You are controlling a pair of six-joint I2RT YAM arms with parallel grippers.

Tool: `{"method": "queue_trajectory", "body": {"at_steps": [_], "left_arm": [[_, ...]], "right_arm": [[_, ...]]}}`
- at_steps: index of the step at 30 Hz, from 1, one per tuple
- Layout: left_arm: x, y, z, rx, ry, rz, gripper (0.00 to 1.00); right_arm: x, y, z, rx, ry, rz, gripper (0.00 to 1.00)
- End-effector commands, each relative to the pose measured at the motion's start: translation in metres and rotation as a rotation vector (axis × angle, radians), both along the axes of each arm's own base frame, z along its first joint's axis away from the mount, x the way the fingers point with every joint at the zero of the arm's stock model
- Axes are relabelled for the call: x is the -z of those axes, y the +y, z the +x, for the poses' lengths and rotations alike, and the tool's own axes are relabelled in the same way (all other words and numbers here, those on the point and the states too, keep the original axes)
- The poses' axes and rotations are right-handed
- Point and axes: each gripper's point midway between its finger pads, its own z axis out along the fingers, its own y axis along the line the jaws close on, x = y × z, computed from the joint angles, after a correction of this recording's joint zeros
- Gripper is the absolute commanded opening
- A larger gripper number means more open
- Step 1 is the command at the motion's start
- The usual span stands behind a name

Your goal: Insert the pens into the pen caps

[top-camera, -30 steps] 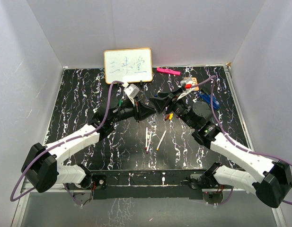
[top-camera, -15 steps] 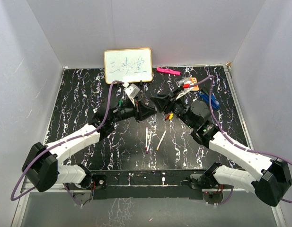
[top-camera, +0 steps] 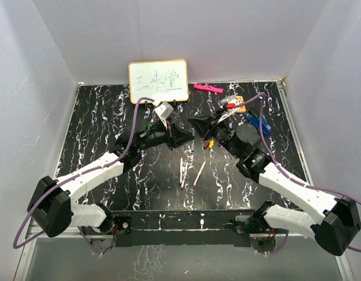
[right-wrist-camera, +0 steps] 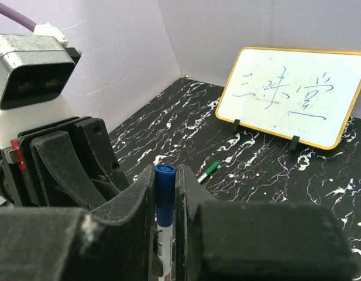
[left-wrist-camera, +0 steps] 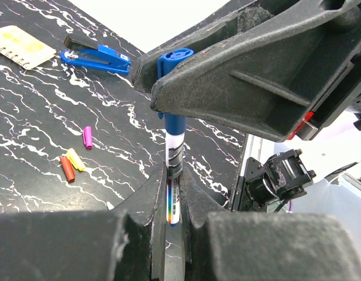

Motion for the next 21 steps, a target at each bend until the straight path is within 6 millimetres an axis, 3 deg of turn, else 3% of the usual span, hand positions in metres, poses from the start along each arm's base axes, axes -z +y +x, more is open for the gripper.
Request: {"method": "queue_trajectory", "body": {"at_steps": [1,8,12,15,18,21], "left_arm": [[-0.068,0.002,0.003,-0.014,-0.165,-0.115,0.0],[-0.079,0.007,0.013,-0.055,-0.171,-0.165,0.0],[-0.068,0.005,0.016,-0.055,-0.142,-0.138,0.0],[-0.043,0.005,0.022,-0.074,-0.089,-0.075,0.0],[-0.005,0.008,0.024,-0.096,0.0,0.009,0.0],[0.039,0.017,0.025,-0.143,0.093,0.11,0.0]], "right_arm": [[0.017,0.006,-0.009,-0.058,0.041,-0.086,0.0],[0.047,0.012,-0.012,-0.094,0.128,-0.123,0.0],[0.033,0.005,-0.006,-0.038,0.106,-0.083,0.0],[0.009,-0.001,0.001,0.018,0.057,-0.035,0.02],[-0.026,-0.007,0.006,0.059,-0.008,0.026,0.44],[-0.06,-0.017,0.008,0.108,-0.08,0.09,0.62]]}}
